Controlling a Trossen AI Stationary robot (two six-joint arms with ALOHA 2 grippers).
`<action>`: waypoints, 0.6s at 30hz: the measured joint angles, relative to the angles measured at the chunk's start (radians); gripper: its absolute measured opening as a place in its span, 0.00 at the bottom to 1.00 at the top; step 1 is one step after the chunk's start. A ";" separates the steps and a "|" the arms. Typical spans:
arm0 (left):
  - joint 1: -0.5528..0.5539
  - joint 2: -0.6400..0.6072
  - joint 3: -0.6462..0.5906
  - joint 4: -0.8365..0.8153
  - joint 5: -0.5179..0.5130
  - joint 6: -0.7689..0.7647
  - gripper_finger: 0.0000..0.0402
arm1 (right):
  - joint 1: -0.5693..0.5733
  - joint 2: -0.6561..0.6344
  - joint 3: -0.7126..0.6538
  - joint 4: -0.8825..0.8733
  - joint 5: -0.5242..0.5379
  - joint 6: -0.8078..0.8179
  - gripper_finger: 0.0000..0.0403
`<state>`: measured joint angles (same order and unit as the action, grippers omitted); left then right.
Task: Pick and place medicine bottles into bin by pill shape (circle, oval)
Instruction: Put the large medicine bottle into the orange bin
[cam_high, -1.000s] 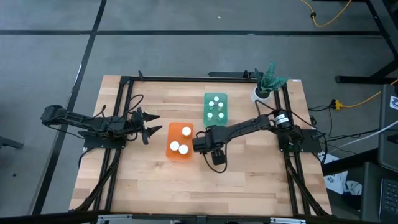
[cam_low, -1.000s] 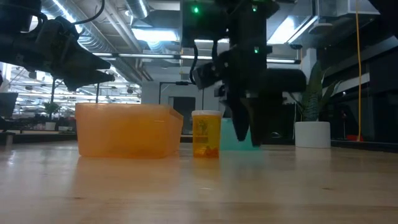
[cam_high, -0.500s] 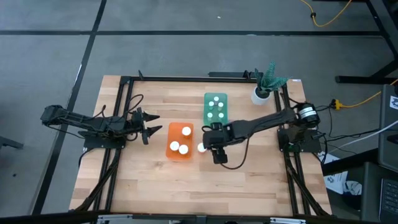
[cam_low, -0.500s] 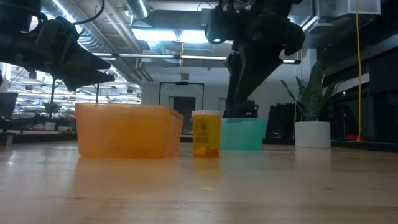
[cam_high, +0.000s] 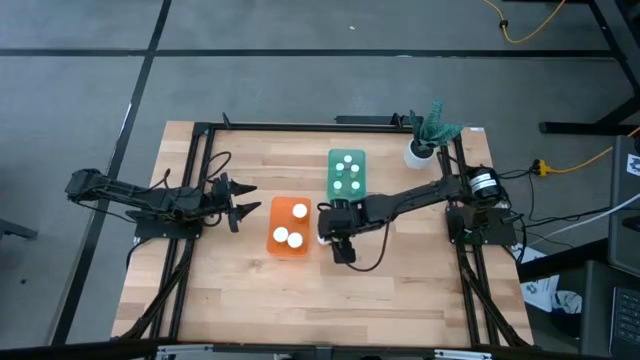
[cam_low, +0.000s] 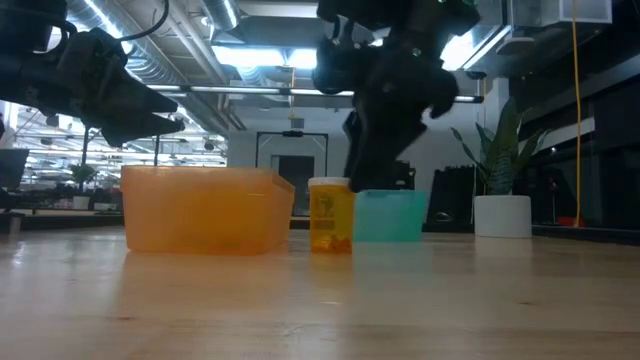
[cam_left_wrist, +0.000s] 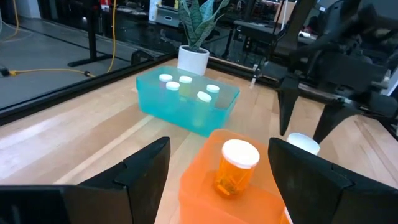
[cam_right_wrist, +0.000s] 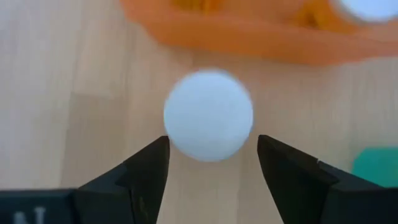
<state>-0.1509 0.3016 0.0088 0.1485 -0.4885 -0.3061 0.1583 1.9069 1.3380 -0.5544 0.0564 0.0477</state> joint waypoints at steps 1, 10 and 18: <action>0.000 0.000 0.000 0.000 0.000 0.000 0.65 | -0.001 0.000 0.000 0.014 -0.012 -0.001 0.61; 0.000 0.000 0.000 -0.001 0.000 0.000 0.65 | -0.001 0.048 0.000 0.102 -0.051 -0.029 0.61; 0.000 0.000 0.000 -0.004 0.000 0.001 0.65 | -0.001 0.057 0.000 0.190 -0.052 -0.030 0.61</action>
<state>-0.1509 0.3016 0.0090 0.1441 -0.4885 -0.3054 0.1571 1.9636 1.3380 -0.3648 0.0041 0.0177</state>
